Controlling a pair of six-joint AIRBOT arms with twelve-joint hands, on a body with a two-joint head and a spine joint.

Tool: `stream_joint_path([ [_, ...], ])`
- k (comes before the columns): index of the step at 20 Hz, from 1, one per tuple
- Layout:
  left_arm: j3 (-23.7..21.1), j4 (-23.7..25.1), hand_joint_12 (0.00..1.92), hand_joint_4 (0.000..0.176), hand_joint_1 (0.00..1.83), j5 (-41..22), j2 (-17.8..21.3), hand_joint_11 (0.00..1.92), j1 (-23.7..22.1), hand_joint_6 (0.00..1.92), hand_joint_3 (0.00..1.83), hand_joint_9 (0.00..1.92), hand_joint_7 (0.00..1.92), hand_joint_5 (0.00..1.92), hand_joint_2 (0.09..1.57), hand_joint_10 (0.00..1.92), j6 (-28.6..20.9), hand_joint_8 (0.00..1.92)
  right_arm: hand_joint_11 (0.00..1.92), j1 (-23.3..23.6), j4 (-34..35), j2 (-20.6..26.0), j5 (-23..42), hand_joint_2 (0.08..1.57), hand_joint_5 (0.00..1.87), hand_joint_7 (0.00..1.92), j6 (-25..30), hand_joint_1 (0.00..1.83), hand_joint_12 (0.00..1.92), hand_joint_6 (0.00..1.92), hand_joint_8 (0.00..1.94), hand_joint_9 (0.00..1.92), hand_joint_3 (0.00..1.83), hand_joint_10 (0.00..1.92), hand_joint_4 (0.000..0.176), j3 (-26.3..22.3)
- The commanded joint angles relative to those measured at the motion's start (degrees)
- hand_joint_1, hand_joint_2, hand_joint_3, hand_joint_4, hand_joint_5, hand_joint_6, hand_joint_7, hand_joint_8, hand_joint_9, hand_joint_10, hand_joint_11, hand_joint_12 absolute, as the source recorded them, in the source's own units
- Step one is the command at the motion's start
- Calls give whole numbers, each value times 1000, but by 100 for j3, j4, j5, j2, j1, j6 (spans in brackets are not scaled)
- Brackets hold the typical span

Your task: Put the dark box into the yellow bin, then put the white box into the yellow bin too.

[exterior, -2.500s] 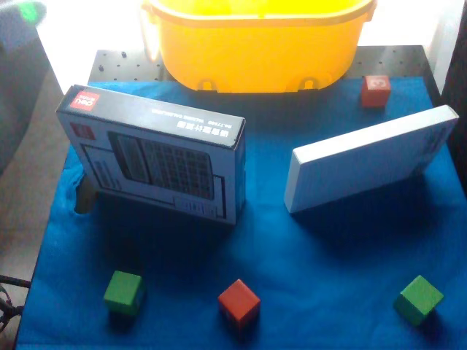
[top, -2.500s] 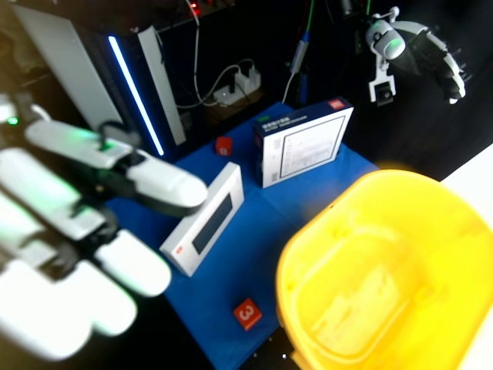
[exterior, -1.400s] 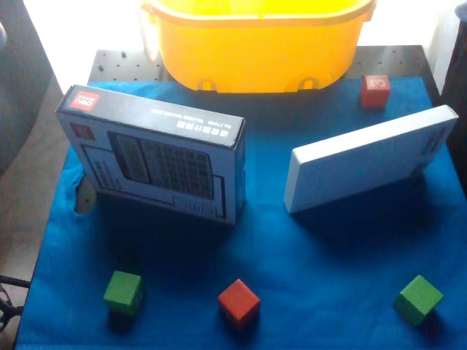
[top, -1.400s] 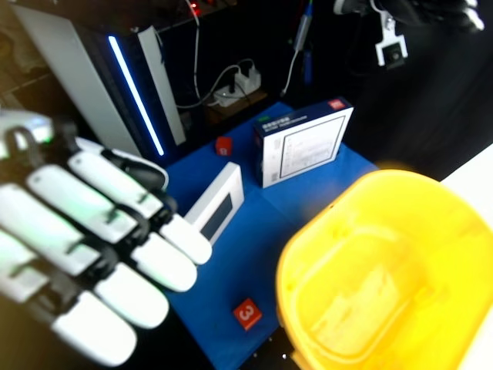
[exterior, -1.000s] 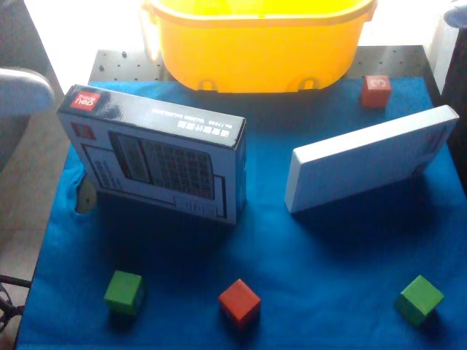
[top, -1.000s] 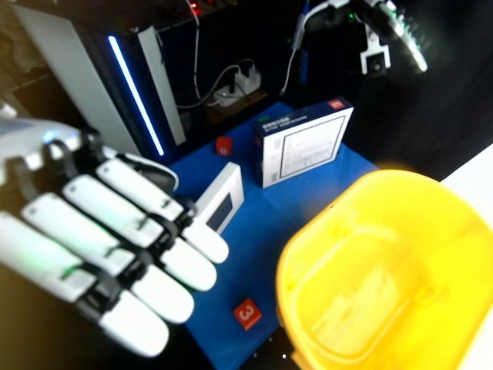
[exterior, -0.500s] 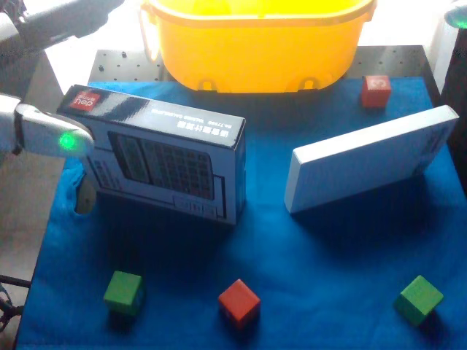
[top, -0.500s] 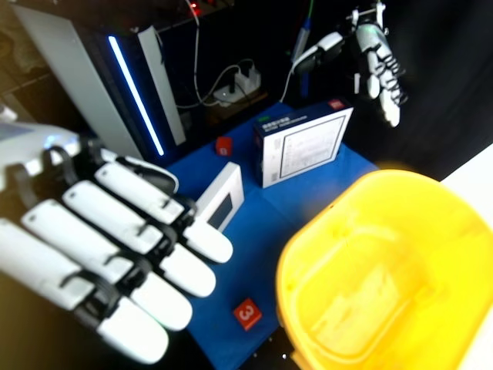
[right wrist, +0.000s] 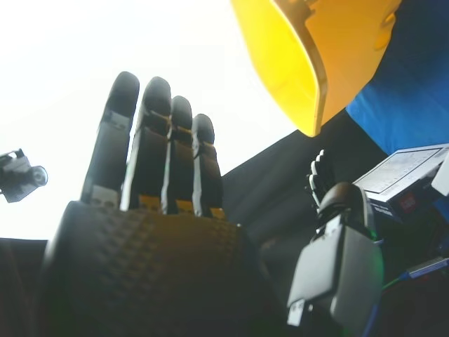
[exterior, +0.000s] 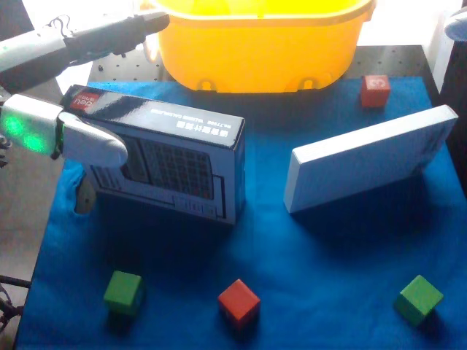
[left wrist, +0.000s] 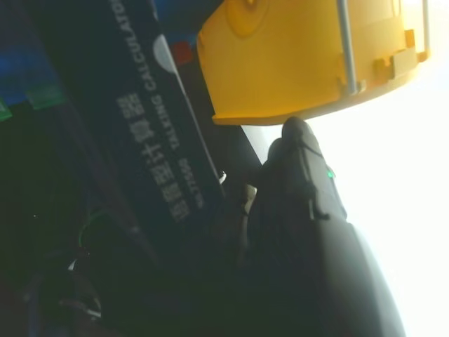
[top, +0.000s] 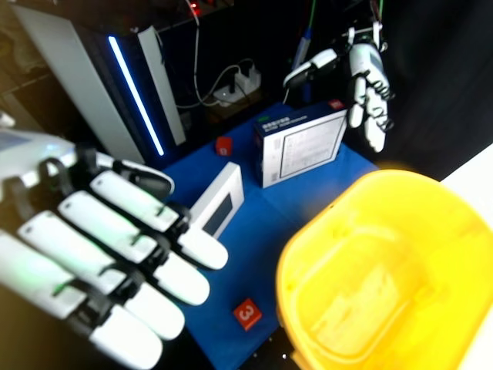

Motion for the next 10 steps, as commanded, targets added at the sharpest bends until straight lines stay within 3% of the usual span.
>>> stream_joint_path([
  [1,29,-270,5,156,672,-477,-54,87,-66,0,0,43,0,0,622,0,-97,0,282,64,36,9,697,801,343,428,-17,288,316,4,4,464,0,5,0,10],
  [2,66,-245,2,163,723,-457,-110,69,-66,0,0,40,0,0,570,0,-140,0,296,64,37,9,697,799,330,431,-17,283,323,1,5,475,0,9,0,9],
  [4,87,-203,21,149,674,-408,-165,113,-66,0,0,75,22,0,549,13,-146,7,295,64,37,12,697,793,319,435,-17,293,325,0,5,469,0,4,0,7],
  [6,111,-97,33,160,688,-337,-213,155,-67,0,0,139,89,0,572,13,-200,7,284,64,38,12,698,809,317,434,-17,284,324,0,3,467,2,2,0,6],
  [7,128,-56,21,146,697,-319,-234,139,-67,0,9,156,113,0,661,6,-237,4,277,64,38,12,698,802,316,434,-17,289,323,0,3,467,0,2,0,6],
  [8,132,0,24,114,706,-264,-249,159,-67,0,6,199,149,0,714,7,-241,4,277,65,38,12,698,790,309,435,-17,293,324,0,3,470,0,3,0,6],
  [9,137,79,105,8,1034,-218,-283,412,-68,14,2,489,404,228,748,31,-240,18,273,65,39,12,698,802,307,430,-17,298,327,1,0,456,0,0,0,6],
  [10,149,126,105,8,1034,-157,-316,412,-68,14,2,489,404,228,748,31,-239,18,273,65,39,12,698,802,307,430,-17,298,327,1,0,456,0,0,0,6],
])
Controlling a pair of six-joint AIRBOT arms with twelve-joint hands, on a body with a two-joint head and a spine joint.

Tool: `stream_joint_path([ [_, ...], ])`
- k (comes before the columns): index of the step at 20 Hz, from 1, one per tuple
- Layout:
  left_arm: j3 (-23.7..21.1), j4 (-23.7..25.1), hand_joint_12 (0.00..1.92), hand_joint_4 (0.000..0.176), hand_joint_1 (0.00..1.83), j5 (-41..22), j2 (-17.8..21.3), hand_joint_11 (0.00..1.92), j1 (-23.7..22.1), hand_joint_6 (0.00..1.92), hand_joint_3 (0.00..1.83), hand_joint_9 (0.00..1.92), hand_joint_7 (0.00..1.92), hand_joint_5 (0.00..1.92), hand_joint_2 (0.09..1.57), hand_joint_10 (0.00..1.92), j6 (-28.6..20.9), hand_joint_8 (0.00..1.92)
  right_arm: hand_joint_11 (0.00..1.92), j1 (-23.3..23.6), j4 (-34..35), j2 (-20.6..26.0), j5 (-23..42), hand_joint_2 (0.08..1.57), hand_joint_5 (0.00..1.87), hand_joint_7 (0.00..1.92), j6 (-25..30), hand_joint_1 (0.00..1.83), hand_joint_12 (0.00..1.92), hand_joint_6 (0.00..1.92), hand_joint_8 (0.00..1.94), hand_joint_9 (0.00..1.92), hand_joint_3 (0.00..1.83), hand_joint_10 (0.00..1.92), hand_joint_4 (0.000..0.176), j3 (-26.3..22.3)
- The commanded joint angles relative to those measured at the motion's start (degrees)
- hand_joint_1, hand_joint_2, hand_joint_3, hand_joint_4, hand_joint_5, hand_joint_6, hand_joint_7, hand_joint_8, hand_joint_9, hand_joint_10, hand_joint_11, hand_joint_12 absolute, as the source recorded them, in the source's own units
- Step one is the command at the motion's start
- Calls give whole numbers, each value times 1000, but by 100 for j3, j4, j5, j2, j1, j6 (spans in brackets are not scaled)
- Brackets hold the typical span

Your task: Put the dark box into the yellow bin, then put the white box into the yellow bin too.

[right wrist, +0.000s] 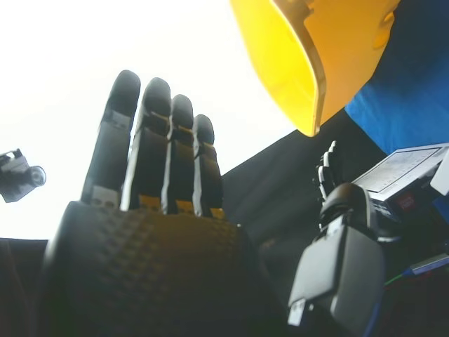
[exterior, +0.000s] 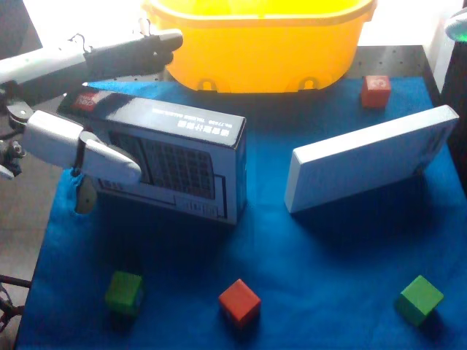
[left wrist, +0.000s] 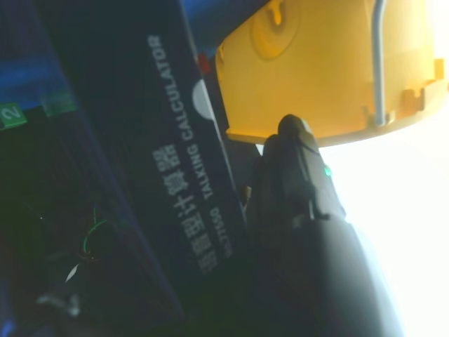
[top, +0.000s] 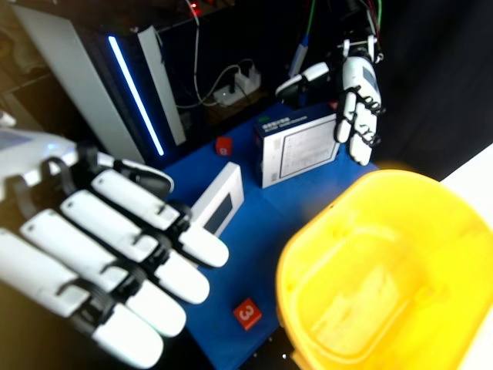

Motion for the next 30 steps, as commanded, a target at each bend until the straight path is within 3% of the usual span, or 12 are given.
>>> stream_joint_path([
  [1,4,-77,259,0,1260,-272,-87,755,-41,50,0,870,819,700,858,60,-40,48,278,65,41,14,699,814,301,428,-17,299,338,0,0,458,4,1,0,5],
  [2,23,-73,259,0,1260,-243,-114,755,-41,50,0,870,819,700,858,60,-35,48,278,65,41,15,699,814,301,428,-17,299,338,0,0,458,4,1,0,5],
  [3,51,-62,630,0,1266,-177,-145,885,-43,532,4,1095,1094,1023,1005,123,-25,649,275,65,41,16,700,812,301,427,-17,298,339,0,0,457,3,1,0,5],
  [4,75,-54,1076,0,1374,-150,-172,928,-44,354,0,1041,1086,1217,1031,864,-19,822,268,65,41,16,700,804,302,422,-17,309,337,1,0,449,0,0,0,5],
  [6,111,-58,1311,0,1396,-108,-198,888,-44,228,3,981,1038,1258,1056,1123,-20,983,273,65,41,18,700,794,294,422,-17,315,342,0,0,452,0,2,0,2],
  [11,206,-275,1208,0,1403,-118,-249,949,-43,83,3,1111,1135,1335,1020,1015,-20,780,287,65,41,17,701,816,286,421,-17,323,367,2,2,457,4,4,0,2],
  [16,340,-927,1208,0,1370,-655,-252,859,-213,886,2,1053,1087,1000,1064,1021,-20,760,243,66,41,-2,704,826,272,426,-17,332,451,0,0,465,9,2,0,5],
  [19,421,-1189,975,0,1396,-891,-273,958,-466,633,0,1081,1092,1070,1050,984,-19,825,219,66,41,-45,704,844,277,411,-17,296,471,0,0,457,0,0,0,12],
  [21,522,-1365,1496,0,1255,-1084,-352,378,-758,495,4,750,914,1191,1088,810,-18,1208,220,66,41,-85,704,807,288,429,-17,313,510,1,1,466,3,1,0,26],
  [23,590,-1368,1083,0,1360,-1100,-396,969,-1066,728,4,1037,910,1016,1089,963,-9,1138,230,67,41,-123,704,809,292,436,-17,310,531,3,2,475,6,5,0,42],
  [26,697,-1359,579,0,1391,-1078,-431,1119,-1494,1065,0,1210,1074,942,1055,695,-1,671,261,67,41,-246,705,816,299,445,-17,291,482,0,0,490,0,1,0,107],
  [30,804,-1287,592,0,1393,-911,-460,1179,-1867,1028,1,1206,1080,907,1058,764,9,689,274,68,42,-340,717,802,310,451,-17,296,466,4,2,479,0,2,0,158],
])
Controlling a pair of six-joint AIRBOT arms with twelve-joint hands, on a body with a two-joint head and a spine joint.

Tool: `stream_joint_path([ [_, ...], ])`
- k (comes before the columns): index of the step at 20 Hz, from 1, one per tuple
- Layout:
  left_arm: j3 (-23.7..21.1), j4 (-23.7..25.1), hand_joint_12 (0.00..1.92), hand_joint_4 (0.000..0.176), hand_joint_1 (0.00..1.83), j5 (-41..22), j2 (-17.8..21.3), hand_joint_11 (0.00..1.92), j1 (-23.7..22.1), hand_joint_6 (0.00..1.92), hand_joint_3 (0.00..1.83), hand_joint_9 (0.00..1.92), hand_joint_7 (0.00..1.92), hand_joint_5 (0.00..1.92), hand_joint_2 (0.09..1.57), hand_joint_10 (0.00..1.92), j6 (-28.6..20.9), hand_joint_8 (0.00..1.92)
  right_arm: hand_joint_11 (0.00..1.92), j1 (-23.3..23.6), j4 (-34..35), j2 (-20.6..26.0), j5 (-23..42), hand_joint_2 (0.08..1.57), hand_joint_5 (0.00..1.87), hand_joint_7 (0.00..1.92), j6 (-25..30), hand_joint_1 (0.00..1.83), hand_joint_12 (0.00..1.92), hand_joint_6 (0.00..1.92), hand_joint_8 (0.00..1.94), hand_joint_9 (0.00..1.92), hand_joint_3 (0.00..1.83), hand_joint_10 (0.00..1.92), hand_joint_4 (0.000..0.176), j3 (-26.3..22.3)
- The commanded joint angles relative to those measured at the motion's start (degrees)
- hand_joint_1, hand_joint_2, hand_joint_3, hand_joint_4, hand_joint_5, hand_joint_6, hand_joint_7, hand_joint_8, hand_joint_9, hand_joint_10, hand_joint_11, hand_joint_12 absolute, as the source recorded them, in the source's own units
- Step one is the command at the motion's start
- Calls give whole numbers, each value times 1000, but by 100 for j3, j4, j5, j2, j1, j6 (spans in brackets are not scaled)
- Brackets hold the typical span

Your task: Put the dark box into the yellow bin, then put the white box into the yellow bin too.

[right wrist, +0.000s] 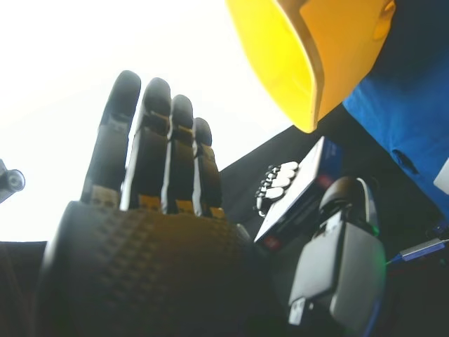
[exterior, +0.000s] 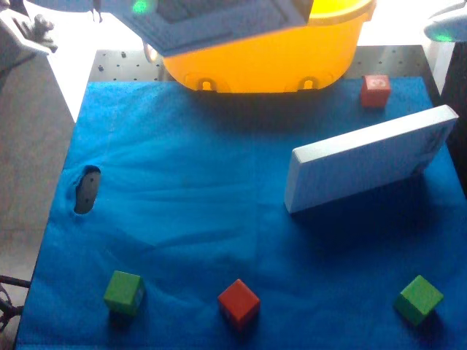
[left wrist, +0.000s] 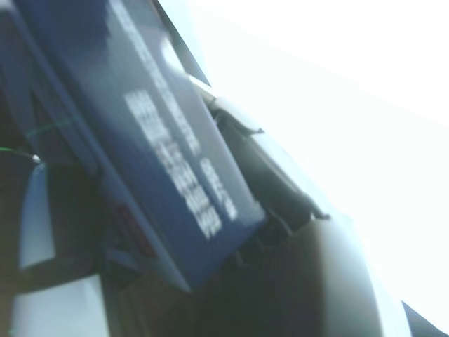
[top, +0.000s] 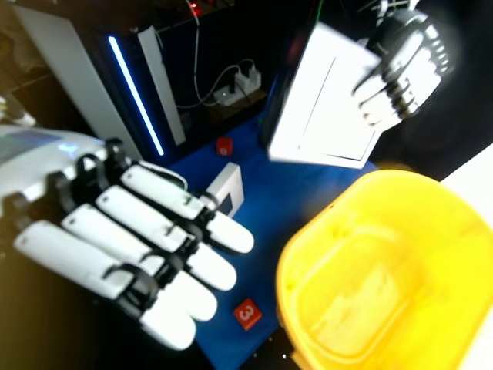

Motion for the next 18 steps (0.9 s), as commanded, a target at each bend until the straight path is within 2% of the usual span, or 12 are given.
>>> stream_joint_path([
  [1,45,-357,1181,0,1475,-432,-32,1044,-137,1016,0,1153,1041,866,1062,738,-50,704,261,68,40,-12,721,786,298,449,-18,298,458,0,1,481,0,2,0,41],
  [3,122,-358,862,0,1397,-358,-72,1060,-243,969,0,1140,1120,941,1057,889,-51,612,240,68,41,-46,730,778,300,450,-18,325,501,0,0,474,3,0,0,60],
  [7,323,-263,865,0,1385,-92,-161,958,-531,1117,3,1048,1105,817,1089,984,-40,723,222,68,42,-145,763,788,302,460,-18,327,518,0,3,479,8,1,0,107],
  [8,367,-255,936,0,1374,-26,-191,887,-607,1283,0,979,1038,728,1124,1049,52,840,220,68,42,-186,793,794,309,459,-18,330,521,3,1,475,8,0,0,128],
  [10,406,-313,892,0,1380,10,-260,912,-682,1212,0,1016,1059,791,1105,995,233,802,222,68,42,-247,863,783,314,461,-18,333,522,4,2,476,3,1,0,158],
  [11,457,-328,830,0,1263,15,-319,838,-708,1132,0,1010,1081,920,1100,518,253,740,208,68,42,-265,881,760,309,450,-18,315,523,1,0,461,0,0,0,163],
  [12,577,-358,895,0,1235,-6,-448,838,-738,1106,9,1101,1079,934,1095,283,271,771,205,68,41,-286,930,779,302,437,-18,316,527,0,0,453,3,0,0,168],
  [13,688,-371,888,0,1238,-23,-562,879,-742,1080,2,1190,1125,932,1090,148,271,728,210,67,40,-301,959,797,307,441,-18,326,535,2,2,455,9,1,0,169],
  [15,955,-447,998,27,1221,-123,-826,806,-742,1054,0,1163,1024,944,1112,86,285,902,232,67,35,-351,1042,800,322,458,-18,317,640,2,2,483,1,1,0,190],
  [16,1145,-460,967,0,1356,-193,-1026,867,-742,1126,12,1054,970,839,1105,1003,286,915,230,67,3,-381,1115,810,324,467,-18,290,661,1,3,486,3,0,0,203],
  [17,1240,-462,951,0,1364,-202,-1128,879,-740,1151,4,1047,967,812,1111,1030,266,949,247,66,-15,-388,1134,790,340,483,-18,284,619,0,0,504,2,0,0,205],
  [18,1309,-454,1299,10,1225,-213,-1218,541,-740,1149,0,739,909,846,1153,874,265,1114,242,66,-59,-415,1158,776,329,478,-18,282,606,0,0,496,0,0,0,204],
])
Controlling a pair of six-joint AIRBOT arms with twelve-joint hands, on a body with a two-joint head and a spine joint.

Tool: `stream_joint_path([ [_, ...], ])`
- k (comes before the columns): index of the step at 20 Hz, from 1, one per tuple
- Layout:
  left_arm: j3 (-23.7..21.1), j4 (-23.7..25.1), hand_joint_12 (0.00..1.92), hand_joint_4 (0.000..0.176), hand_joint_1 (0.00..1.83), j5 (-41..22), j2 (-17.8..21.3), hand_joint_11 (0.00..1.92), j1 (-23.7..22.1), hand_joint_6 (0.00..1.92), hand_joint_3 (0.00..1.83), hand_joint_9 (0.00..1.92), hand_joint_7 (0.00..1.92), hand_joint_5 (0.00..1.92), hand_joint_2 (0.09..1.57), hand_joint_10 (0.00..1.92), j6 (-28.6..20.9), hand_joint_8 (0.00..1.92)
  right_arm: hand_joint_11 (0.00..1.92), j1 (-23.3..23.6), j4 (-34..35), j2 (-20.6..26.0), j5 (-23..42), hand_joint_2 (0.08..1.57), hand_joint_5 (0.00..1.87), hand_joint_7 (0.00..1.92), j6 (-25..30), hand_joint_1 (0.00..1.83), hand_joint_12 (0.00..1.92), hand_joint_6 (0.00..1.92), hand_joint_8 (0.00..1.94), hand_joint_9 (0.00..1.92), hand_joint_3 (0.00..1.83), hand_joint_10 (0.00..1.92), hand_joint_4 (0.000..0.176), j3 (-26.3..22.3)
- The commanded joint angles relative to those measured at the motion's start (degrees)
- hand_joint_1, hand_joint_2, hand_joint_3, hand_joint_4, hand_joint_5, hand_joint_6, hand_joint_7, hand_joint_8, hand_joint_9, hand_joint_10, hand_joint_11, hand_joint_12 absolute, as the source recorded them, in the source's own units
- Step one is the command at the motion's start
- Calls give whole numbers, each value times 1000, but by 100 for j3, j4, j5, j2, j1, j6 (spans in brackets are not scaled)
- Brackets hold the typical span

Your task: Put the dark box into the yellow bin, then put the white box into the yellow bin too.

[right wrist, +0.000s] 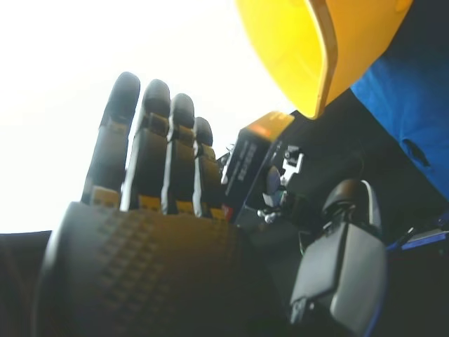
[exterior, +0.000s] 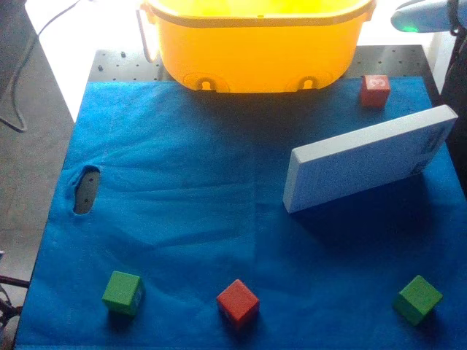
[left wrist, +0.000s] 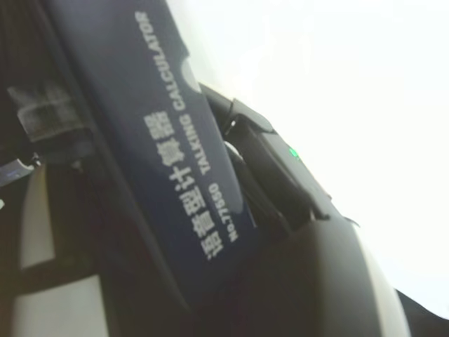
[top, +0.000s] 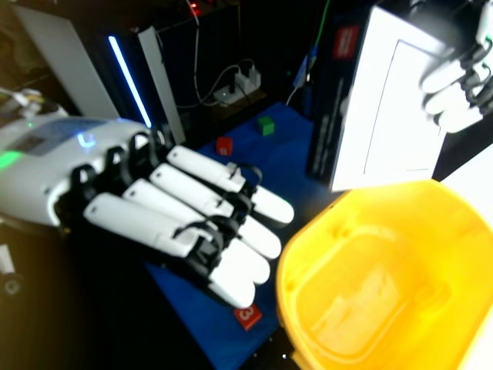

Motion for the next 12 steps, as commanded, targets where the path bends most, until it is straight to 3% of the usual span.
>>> stream_joint_path([
  [1,81,-365,1346,0,1162,-663,-10,284,-79,1133,0,551,690,871,1155,600,-42,582,253,66,-9,-37,783,771,333,485,-15,310,609,2,3,500,0,2,0,30],
  [2,108,-358,1270,0,1211,-662,-35,509,-77,981,0,831,944,960,1116,503,-42,901,283,66,-15,-51,809,777,337,496,-15,319,622,3,7,513,0,7,0,30],
  [3,156,-333,1007,0,1362,-613,-88,902,-66,848,0,1194,1177,1037,1032,649,-43,515,269,66,-27,-74,846,795,342,485,-15,354,619,5,2,504,7,3,0,27],
  [4,183,-332,910,0,1398,-568,-113,1125,-40,711,1,1300,1309,1101,996,647,-45,287,263,66,-28,-79,854,807,336,469,-15,362,617,2,0,501,10,1,0,26],
  [6,240,-328,876,0,1403,-480,-156,622,5,819,7,1129,1302,1021,1019,810,-47,448,229,67,-28,-76,862,799,340,419,-15,379,689,1,0,463,1,1,0,21],
  [7,268,-330,792,0,1288,-463,-172,457,31,899,0,904,1242,990,1053,373,-59,585,204,67,-27,-75,867,801,346,418,-14,368,743,0,0,471,0,0,0,17],
  [8,290,-330,698,0,1267,-425,-183,460,32,411,0,846,969,867,965,155,-68,268,200,68,-27,-75,877,811,352,421,-14,362,757,2,1,483,4,4,0,14],
  [9,304,-330,492,0,1249,-405,-190,504,32,130,0,707,726,739,909,38,-79,71,176,68,-27,-76,881,807,365,438,-14,357,751,6,7,483,1,3,0,10],
  [10,325,-331,321,0,1212,-394,-202,435,31,31,0,580,615,661,883,7,-90,13,170,68,-27,-76,881,809,365,450,-13,343,751,5,11,484,2,3,0,5],
  [11,341,-331,235,15,1158,-391,-215,318,31,5,0,425,477,549,855,1,-98,2,153,68,-27,-78,881,804,352,442,-13,330,741,1,6,471,0,0,0,2],
  [12,360,-331,162,53,1131,-392,-235,278,31,0,1,339,398,490,833,0,-112,0,155,68,-27,-83,882,789,343,438,-13,324,679,0,1,462,2,1,0,1],
])
